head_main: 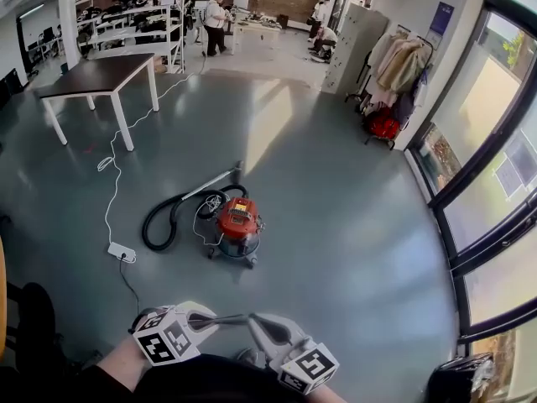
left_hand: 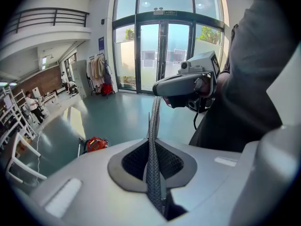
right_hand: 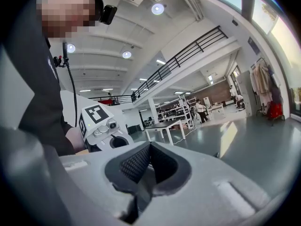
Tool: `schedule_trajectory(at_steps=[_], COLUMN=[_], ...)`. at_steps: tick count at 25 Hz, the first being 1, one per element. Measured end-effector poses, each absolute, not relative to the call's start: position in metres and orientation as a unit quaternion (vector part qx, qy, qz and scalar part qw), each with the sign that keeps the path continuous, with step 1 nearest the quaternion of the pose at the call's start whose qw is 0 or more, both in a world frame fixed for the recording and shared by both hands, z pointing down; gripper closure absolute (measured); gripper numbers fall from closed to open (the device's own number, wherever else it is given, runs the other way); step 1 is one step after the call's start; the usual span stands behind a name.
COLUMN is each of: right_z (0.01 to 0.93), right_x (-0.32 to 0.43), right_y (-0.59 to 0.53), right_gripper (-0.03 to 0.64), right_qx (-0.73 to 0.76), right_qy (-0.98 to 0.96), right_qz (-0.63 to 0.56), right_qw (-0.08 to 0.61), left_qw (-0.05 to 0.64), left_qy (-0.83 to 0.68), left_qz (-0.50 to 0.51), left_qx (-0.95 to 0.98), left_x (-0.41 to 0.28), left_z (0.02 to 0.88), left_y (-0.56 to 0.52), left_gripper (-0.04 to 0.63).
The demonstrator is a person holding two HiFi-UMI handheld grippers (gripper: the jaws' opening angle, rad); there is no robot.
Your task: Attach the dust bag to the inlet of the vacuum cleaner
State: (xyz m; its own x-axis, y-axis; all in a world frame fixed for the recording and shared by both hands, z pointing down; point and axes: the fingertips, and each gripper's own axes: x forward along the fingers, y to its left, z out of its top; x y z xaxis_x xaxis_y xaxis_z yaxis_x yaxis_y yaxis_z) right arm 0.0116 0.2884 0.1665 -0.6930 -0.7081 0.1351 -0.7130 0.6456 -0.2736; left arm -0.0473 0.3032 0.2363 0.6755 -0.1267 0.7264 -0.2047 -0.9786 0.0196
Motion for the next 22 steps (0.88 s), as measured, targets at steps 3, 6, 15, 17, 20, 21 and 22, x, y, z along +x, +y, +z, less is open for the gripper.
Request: schedule_trajectory(at_steps=[3,6,15,17,20,21,22], right_z=[0.165,0.170,0.175,0.176,0.179,0.179,0.179], right_x=[0.025,0.042,0.070,0.072,0.068,0.066,0.063], right_y=[0.289,0.290,0.285,0.282,0.271,0.266,0.259], right_gripper=[0.623,0.623,0.623,0.623,0.623,0.623,0.623], right_qx=[0.382,0.376,0.372,0.372,0.373,0.375,0.376], right_qy=[-0.911,-0.912,-0.913,-0.912,-0.911,-0.910,-0.909], right_qz=[0.155,0.161,0.170,0.174,0.178,0.178,0.178], right_qw=[-0.009,-0.007,-0.001,0.003,0.012,0.012,0.009], left_qw=[0.045,0.043,0.038,0.040,0.041,0.041,0.040], left_qy=[-0.096,-0.105,-0.112,-0.110,-0.107,-0.105,-0.102], left_qz=[0.395,0.397,0.401,0.397,0.390,0.388,0.386], left_qx=[0.912,0.911,0.908,0.910,0.914,0.915,0.916], left_x=[-0.034,-0.020,0.009,0.012,0.011,0.009,0.008], left_z=[0.237,0.237,0.240,0.240,0.240,0.241,0.242], left_y=[0.303,0.302,0.297,0.293,0.281,0.275,0.269], left_gripper=[0.554,0.554,0.554,0.554,0.554,0.554,0.554])
